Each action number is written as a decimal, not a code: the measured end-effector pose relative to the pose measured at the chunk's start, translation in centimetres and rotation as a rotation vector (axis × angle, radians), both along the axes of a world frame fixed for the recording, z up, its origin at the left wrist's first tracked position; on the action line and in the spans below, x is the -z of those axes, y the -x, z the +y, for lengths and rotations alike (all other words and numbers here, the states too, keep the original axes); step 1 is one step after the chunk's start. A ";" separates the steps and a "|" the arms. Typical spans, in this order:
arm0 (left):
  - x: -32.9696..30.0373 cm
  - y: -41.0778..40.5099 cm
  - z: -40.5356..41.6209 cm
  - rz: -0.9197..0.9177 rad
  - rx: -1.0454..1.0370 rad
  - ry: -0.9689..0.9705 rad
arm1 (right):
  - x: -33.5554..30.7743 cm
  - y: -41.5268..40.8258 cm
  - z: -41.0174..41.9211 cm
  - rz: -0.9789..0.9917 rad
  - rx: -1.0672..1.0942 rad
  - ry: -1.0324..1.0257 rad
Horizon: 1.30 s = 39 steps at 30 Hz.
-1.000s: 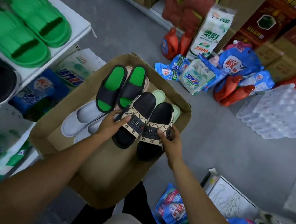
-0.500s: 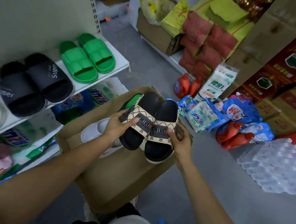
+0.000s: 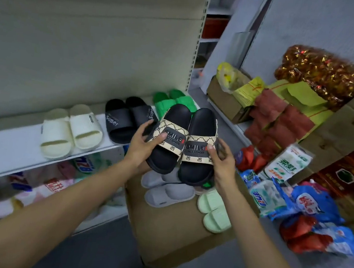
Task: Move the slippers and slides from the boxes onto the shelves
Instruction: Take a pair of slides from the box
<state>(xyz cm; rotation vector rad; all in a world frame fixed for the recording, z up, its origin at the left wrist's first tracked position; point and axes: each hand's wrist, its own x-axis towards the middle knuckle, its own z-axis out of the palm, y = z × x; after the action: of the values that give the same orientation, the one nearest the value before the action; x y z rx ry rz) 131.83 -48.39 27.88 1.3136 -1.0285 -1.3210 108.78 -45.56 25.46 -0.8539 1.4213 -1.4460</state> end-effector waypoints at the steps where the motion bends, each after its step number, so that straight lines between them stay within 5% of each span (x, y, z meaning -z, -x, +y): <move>1: -0.5 -1.6 0.3 -0.019 -0.022 0.030 | -0.7 -1.7 -0.1 -0.003 -0.014 0.012; 21: -2.3 -37.1 10.8 0.115 -0.493 0.019 | -4.1 -39.2 -0.6 -0.137 -0.518 -0.027; 39: 2.8 -48.4 8.4 0.134 -0.728 -0.087 | 2.0 -53.1 -7.2 -0.029 -0.698 -0.174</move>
<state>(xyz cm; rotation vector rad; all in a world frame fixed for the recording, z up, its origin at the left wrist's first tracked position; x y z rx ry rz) 180.24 -39.98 25.09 1.4498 -0.3330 -0.8773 161.87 -52.79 23.47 -1.0700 1.0499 -0.7896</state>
